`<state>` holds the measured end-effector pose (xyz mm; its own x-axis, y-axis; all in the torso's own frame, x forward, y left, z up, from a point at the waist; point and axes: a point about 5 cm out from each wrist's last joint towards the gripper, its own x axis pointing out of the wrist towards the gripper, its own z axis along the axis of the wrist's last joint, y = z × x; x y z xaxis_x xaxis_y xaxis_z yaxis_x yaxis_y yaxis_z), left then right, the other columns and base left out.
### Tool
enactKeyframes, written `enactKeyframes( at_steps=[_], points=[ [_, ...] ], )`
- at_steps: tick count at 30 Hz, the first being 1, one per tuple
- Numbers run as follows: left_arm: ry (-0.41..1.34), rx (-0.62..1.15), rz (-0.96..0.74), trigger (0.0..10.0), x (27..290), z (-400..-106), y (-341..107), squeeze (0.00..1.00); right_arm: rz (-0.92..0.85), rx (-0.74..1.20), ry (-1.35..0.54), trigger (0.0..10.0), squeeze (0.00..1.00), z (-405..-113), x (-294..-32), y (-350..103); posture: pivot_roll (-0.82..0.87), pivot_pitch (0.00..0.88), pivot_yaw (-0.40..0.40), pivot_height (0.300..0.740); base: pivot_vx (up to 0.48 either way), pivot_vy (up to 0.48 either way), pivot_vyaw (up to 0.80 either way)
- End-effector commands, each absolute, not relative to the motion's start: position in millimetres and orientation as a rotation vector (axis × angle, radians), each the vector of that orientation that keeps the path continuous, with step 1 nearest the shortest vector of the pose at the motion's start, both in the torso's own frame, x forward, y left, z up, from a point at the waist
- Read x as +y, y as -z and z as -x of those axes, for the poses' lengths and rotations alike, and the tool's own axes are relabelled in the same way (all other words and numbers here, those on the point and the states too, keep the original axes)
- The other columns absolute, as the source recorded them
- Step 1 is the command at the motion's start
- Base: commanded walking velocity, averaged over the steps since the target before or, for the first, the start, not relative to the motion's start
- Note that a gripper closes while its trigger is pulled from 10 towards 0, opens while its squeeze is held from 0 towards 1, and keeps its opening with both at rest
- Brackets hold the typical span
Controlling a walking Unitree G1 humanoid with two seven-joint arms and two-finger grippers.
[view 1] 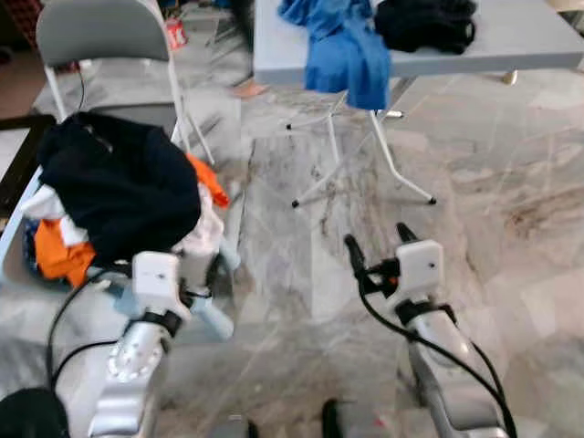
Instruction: Hang hanger
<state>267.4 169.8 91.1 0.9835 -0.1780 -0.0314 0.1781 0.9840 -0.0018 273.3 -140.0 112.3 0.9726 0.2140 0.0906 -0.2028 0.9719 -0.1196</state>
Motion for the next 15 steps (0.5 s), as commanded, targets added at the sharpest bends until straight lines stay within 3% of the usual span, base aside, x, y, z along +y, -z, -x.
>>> enactKeyframes(
  at_steps=[1, 4, 13, 15],
  points=[
    [0.166, 0.046, -0.016, 10.0, 177.0, -265.3, -90.2, 0.0, 0.097, -0.104, -0.255, 10.0, 0.0, -270.7, -129.5, -111.6, -0.04, 0.202, -0.002, 0.74, 0.326, 0.0, 0.0],
    [0.169, 0.047, -0.015, 10.0, 175.7, -265.7, -90.4, 0.0, 0.111, -0.11, -0.277, 10.0, 0.0, -269.9, -127.3, -112.1, -0.04, 0.202, -0.004, 0.74, 0.324, 0.0, 0.0],
    [0.159, 0.056, -0.009, 10.0, 174.3, -263.7, -88.5, 0.0, 0.11, -0.11, -0.299, 10.0, 0.0, -268.8, -124.2, -112.0, -0.04, 0.211, -0.016, 0.74, 0.304, 0.0, 0.56],
    [0.151, 0.063, -0.009, 10.0, 174.9, -262.8, -87.2, 0.0, 0.108, -0.107, -0.309, 10.0, 0.0, -268.7, -122.6, -111.5, -0.04, 0.212, -0.017, 0.74, 0.255, 0.0, 0.0]
  ],
)
